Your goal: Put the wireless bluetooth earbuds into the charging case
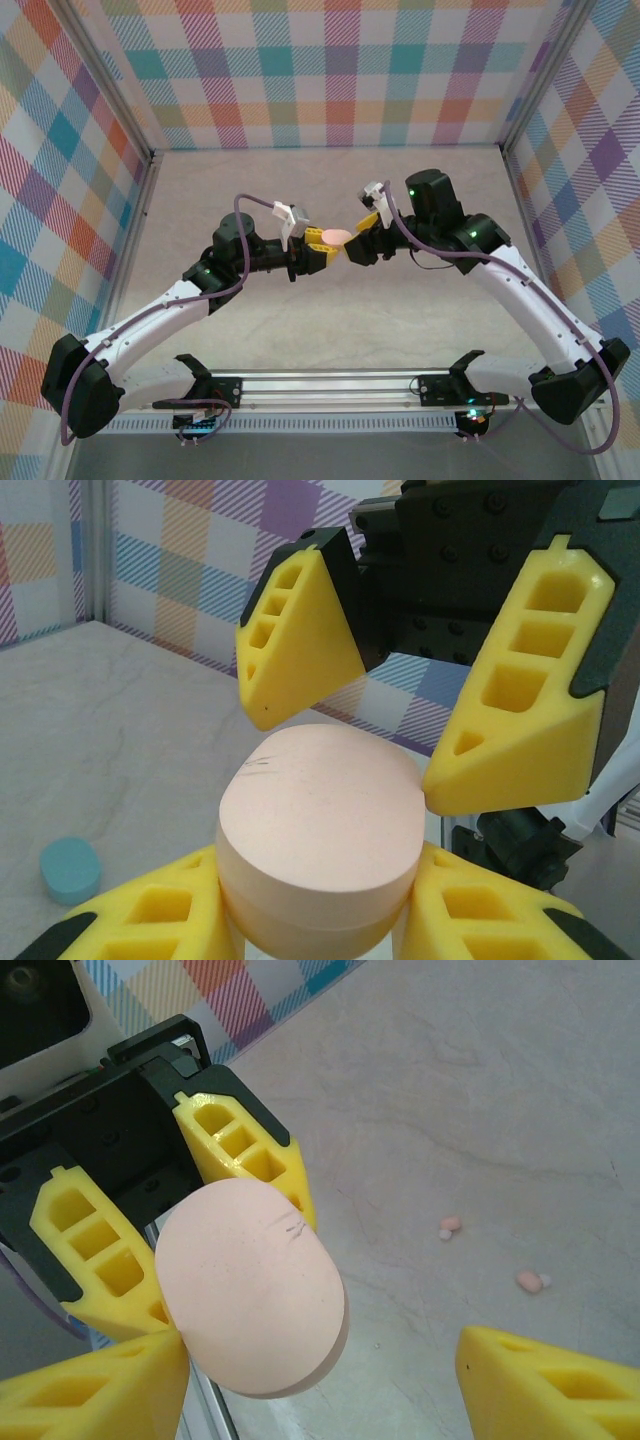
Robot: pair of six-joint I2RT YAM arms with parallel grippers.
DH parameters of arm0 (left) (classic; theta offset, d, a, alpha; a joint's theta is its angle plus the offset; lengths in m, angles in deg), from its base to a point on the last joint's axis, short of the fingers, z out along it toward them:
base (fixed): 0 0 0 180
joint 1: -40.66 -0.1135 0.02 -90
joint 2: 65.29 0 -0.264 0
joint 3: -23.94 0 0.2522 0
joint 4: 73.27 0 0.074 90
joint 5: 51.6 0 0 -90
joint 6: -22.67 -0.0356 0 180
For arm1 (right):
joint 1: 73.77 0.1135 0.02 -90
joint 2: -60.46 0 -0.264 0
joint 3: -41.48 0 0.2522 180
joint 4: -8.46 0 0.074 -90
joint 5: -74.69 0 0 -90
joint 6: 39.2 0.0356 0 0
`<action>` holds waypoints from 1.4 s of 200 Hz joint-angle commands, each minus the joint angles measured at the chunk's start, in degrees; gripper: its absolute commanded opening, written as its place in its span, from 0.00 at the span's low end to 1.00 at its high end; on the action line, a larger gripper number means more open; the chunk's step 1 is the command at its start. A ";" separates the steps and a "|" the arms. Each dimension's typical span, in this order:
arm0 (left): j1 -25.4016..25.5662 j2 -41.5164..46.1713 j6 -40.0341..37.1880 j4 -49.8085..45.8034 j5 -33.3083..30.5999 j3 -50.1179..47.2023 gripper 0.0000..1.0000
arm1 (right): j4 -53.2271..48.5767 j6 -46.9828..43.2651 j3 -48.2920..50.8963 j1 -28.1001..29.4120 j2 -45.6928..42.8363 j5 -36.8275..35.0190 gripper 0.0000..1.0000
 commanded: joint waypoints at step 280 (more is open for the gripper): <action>-0.16 2.06 -18.49 -23.04 9.13 8.52 0.29 | -21.89 -38.06 -13.80 13.59 3.74 -8.50 0.70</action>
